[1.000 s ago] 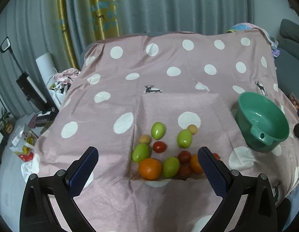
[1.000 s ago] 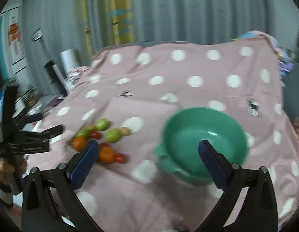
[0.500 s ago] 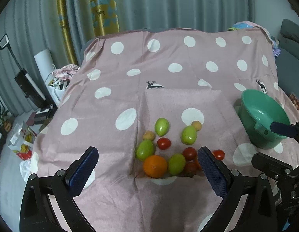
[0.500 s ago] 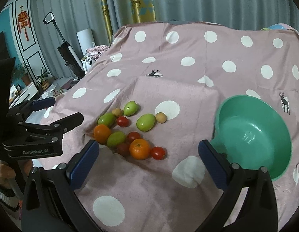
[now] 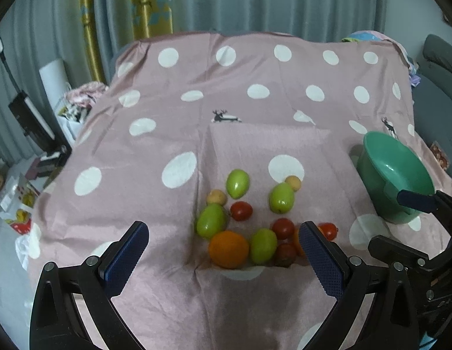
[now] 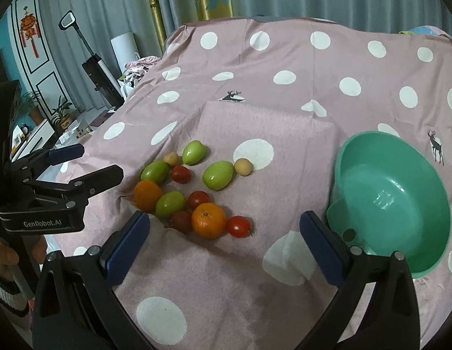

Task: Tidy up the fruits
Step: 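Reach the left tool to the large orange while the right tool reaches the small orange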

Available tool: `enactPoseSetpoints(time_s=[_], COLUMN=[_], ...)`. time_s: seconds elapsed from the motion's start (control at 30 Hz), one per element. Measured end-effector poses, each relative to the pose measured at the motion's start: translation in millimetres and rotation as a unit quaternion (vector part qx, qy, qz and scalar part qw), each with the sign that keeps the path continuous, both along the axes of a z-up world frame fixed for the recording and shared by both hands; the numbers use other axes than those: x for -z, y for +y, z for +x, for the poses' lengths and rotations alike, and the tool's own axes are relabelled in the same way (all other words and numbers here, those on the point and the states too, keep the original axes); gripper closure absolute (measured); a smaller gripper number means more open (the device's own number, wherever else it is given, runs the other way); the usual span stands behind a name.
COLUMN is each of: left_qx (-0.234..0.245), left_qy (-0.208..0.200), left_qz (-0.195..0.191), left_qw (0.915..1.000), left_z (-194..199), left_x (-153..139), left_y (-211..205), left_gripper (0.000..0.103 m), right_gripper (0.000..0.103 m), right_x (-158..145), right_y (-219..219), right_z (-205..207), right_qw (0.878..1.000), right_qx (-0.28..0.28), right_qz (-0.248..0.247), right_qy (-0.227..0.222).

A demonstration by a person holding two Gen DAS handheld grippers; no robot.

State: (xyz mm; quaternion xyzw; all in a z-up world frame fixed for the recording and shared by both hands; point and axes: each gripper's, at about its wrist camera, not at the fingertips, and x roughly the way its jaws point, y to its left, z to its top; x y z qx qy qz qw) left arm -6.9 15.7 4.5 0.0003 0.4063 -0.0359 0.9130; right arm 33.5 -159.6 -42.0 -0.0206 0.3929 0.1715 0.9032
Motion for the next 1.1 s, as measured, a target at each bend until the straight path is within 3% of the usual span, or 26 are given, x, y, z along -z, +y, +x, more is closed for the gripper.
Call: enactPoseSetpoints(time_s=[0.43, 0.6, 0.9, 0.93, 1.03, 1.1], left_qx=[0.050, 0.069, 0.058, 0.058, 0.061, 0.064], left_qy=[0.036, 0.037, 0.056, 0.057, 0.066, 0.074], left_qz=[-0.072, -0.056, -0.071, -0.071, -0.078, -0.082], left_qw=[0.9955, 0.9953, 0.9942, 0.9941, 0.9929, 0.9918], left_z=[1, -2, 6, 7, 12, 14], left_x=[13, 19, 34, 35, 40, 44], left_y=[12, 11, 19, 19, 20, 19], left_gripper=[0.001, 0.001, 0.003, 0.004, 0.020, 0.023], right_gripper=[0.001, 0.010, 0.024, 0.025, 0.032, 0.035], right_x=[24, 33, 51, 53, 58, 60], right_y=[3, 7, 7, 7, 5, 6], right_z=[5, 4, 12, 14, 18, 20], right_qw=[0.999, 0.997, 0.994, 0.994, 0.992, 0.990], right_qx=[-0.023, -0.046, -0.048, -0.043, -0.038, -0.040], right_qz=[0.001, 0.010, 0.049, 0.052, 0.070, 0.079], right_qy=[0.038, 0.054, 0.087, 0.091, 0.100, 0.105])
